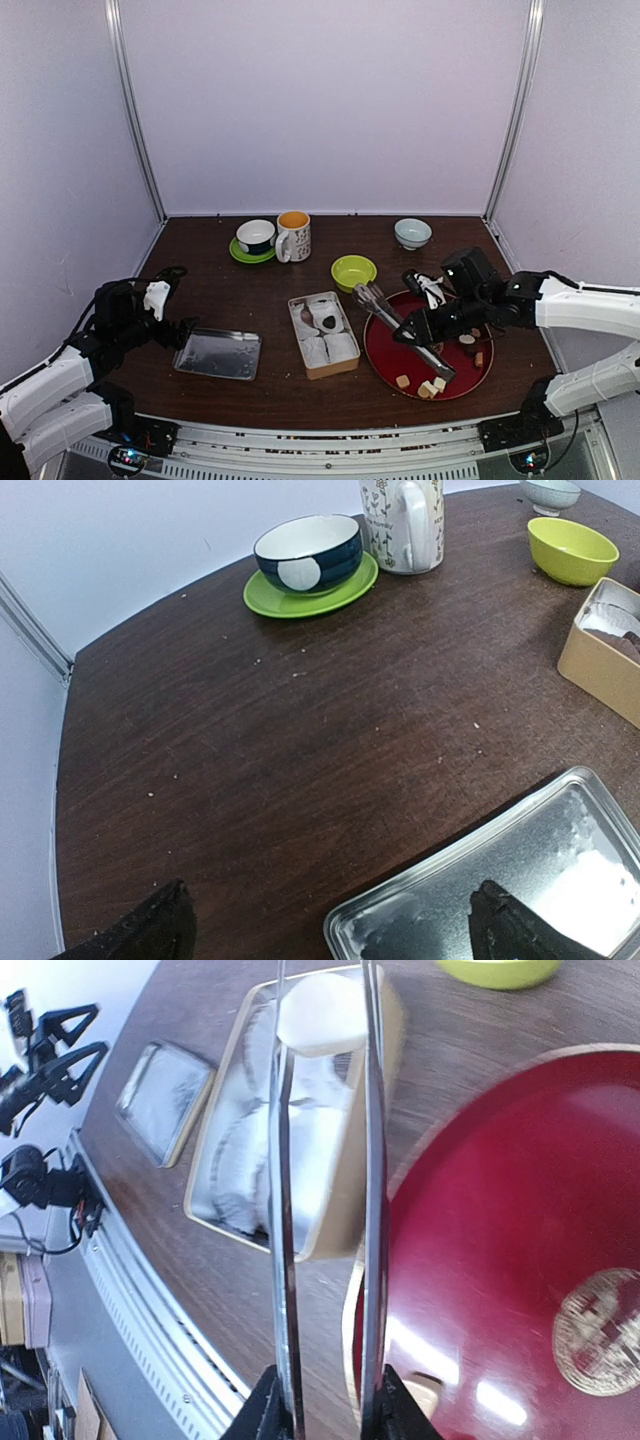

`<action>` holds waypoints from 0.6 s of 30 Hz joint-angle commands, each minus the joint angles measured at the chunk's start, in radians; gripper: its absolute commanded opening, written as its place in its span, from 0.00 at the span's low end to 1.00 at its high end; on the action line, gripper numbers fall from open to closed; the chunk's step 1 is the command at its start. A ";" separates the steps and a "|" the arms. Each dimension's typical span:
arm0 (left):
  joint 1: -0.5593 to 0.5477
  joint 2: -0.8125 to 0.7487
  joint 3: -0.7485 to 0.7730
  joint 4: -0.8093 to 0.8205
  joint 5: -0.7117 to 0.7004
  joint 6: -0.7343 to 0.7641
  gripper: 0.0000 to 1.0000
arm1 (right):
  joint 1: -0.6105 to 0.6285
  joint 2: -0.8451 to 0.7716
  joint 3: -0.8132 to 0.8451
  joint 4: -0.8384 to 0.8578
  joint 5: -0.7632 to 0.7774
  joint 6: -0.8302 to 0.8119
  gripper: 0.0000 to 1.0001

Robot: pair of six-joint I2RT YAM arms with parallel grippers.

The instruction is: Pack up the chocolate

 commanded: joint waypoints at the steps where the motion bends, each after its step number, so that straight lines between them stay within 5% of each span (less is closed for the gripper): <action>1: 0.006 -0.002 0.012 0.026 0.011 0.014 0.98 | 0.074 0.077 0.072 0.082 -0.021 -0.003 0.25; 18: 0.005 -0.003 0.012 0.026 0.013 0.013 0.98 | 0.226 0.346 0.232 0.134 -0.006 0.013 0.25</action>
